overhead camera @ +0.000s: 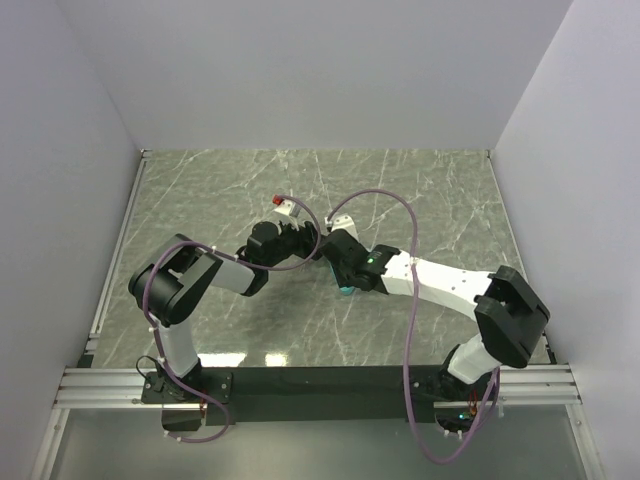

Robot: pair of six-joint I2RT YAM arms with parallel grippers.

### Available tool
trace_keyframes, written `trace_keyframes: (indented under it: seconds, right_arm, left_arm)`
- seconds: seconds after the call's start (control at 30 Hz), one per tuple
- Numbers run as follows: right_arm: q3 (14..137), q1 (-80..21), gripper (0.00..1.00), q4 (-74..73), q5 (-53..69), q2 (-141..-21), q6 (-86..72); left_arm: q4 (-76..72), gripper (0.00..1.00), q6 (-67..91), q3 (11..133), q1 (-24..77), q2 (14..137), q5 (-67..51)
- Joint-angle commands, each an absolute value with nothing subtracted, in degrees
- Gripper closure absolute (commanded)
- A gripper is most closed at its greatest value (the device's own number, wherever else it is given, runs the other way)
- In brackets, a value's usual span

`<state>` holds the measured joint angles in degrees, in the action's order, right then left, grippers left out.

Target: Insert the plug

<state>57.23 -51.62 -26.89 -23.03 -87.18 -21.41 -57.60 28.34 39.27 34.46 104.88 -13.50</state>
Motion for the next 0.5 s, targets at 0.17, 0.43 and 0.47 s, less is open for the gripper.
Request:
trace_keyframes:
  seconds: [0.17,0.43,0.47]
  right_arm:
    - [60.1,-52.6,1.00,-26.2,-24.3,-89.8,-22.8]
    - [60.9,-53.3,1.00,-29.5,-28.1,-90.6,-24.1]
    - [60.9,-53.6,1.00,-29.8,-28.6,-90.9,-24.3]
  left_arm:
    - [-59.9,0.29,28.0,40.2,34.8,103.7,-14.0]
    - [-60.3,0.29,27.9,40.1,34.9,103.9,-14.3]
    - [-60.2,0.29,27.9,40.3,35.0,103.9,-14.3]
